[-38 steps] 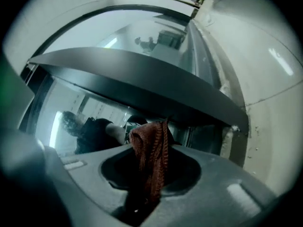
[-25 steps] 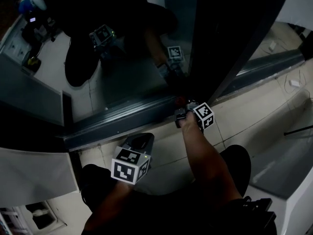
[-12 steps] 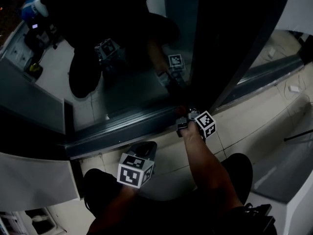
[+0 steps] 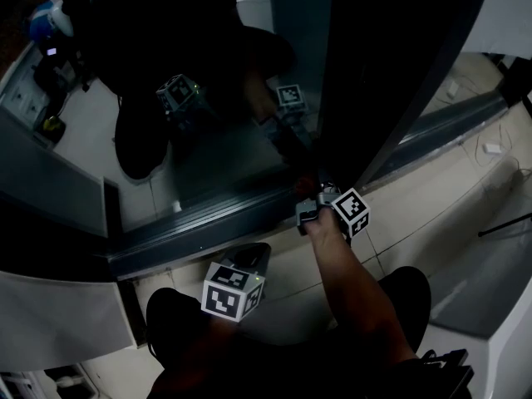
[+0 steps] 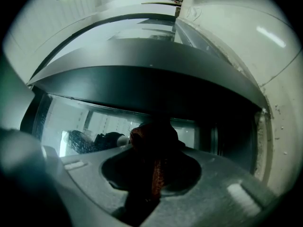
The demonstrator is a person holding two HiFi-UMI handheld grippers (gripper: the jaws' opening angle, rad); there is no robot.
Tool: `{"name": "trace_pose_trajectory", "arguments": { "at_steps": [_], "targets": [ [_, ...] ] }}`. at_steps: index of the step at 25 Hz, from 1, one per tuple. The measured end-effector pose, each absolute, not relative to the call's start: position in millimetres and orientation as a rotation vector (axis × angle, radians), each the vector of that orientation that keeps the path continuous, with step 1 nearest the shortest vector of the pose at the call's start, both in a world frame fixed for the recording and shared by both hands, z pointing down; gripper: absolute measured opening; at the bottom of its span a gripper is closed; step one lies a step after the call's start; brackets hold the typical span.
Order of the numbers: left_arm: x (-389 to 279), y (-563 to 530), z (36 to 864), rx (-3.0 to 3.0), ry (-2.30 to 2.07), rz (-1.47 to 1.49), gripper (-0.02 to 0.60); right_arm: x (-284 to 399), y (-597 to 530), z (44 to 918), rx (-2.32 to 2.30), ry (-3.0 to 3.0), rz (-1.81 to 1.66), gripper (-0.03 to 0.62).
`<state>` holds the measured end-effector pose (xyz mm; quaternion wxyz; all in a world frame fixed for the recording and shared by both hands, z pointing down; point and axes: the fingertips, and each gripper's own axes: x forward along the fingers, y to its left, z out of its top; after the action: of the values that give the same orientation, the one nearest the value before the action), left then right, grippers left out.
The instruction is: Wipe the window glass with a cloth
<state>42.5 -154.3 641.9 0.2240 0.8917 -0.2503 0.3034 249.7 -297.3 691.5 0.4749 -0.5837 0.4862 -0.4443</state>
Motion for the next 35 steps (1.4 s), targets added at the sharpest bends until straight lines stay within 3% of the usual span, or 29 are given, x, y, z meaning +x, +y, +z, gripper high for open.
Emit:
{"name": "trace_pose_trajectory", "arguments": {
  "at_steps": [24,35],
  "targets": [
    [47.6,-160.9,612.6,2.508,-0.660,0.796,0.017,258.5,-293.3,543.1,-1.323,1.270,-0.967,0.071],
    [55.5,-155.6,613.2,2.506,-0.634,0.773,0.017,258.5,-289.7,425.5,-1.185,1.366,-0.835,0.069]
  ]
}}
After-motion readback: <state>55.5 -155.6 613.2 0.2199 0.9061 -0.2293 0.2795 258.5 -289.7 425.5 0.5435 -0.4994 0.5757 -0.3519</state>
